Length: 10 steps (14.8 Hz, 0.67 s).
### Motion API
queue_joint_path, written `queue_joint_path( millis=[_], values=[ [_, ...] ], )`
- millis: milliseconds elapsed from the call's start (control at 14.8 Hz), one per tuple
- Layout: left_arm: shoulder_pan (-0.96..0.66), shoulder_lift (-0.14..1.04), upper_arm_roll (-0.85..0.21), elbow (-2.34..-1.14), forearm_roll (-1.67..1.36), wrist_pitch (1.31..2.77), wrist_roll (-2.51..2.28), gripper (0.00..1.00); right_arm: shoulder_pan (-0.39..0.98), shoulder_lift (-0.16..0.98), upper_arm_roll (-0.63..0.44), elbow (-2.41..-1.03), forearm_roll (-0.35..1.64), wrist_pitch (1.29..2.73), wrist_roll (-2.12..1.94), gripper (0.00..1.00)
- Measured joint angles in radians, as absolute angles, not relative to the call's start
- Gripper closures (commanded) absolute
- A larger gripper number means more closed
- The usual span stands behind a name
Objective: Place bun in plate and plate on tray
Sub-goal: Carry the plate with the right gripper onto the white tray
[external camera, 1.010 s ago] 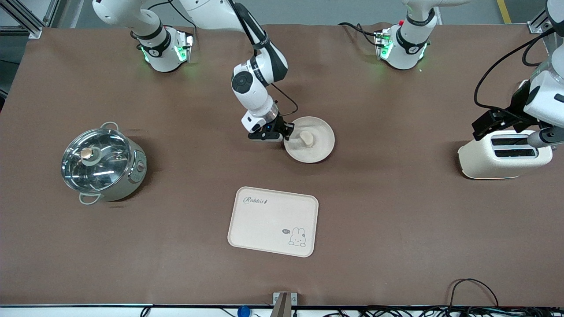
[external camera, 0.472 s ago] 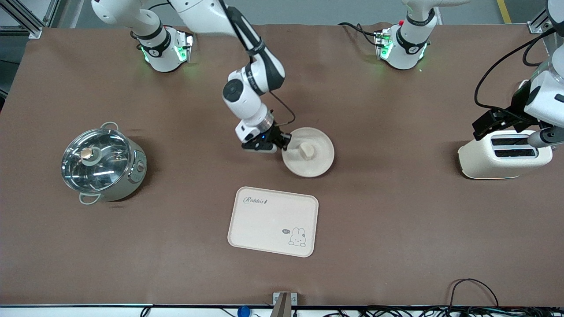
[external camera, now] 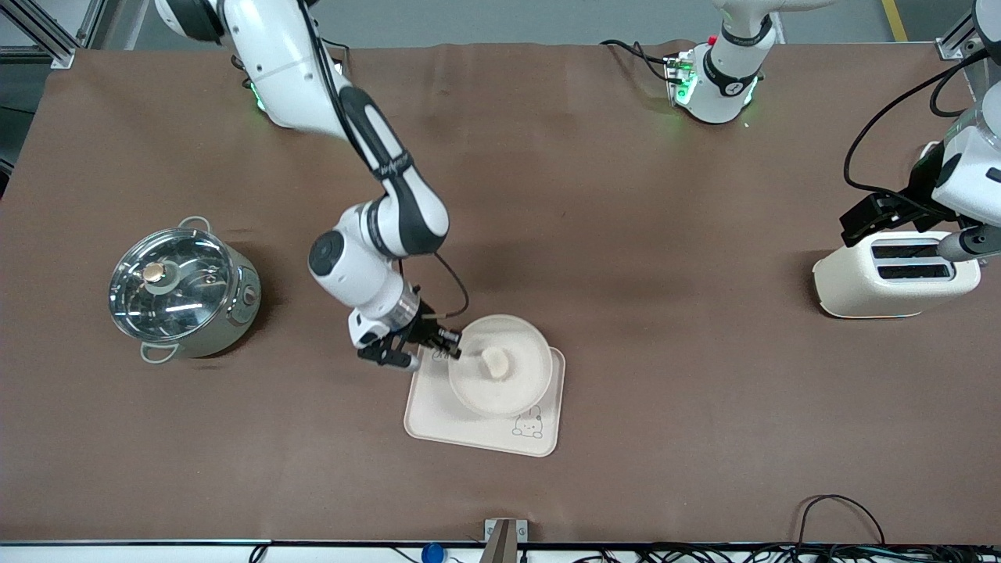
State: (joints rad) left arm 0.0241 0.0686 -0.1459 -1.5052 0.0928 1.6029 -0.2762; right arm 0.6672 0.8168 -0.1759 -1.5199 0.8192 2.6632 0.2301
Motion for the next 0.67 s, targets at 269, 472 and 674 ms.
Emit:
queue_joint_path(
  millis=[269, 472, 674],
  values=[
    [0.024, 0.069, -0.146, -1.505, 0.093, 1.603, -0.252, 0.0, 0.63, 0.956, -0.174, -1.37, 0.822, 2.636, 0.235, 0.66],
    [0.025, 0.069, -0.146, -1.505, 0.093, 1.603, -0.245, 0.0, 0.601, 0.956, -0.176, -1.333, 0.821, 2.552, 0.237, 0.0],
    [0.026, 0.07, -0.142, -1.505, 0.093, 1.603, -0.236, 0.0, 0.562, 0.94, -0.18, -1.292, 0.734, 2.488, 0.233, 0.0]
  ],
)
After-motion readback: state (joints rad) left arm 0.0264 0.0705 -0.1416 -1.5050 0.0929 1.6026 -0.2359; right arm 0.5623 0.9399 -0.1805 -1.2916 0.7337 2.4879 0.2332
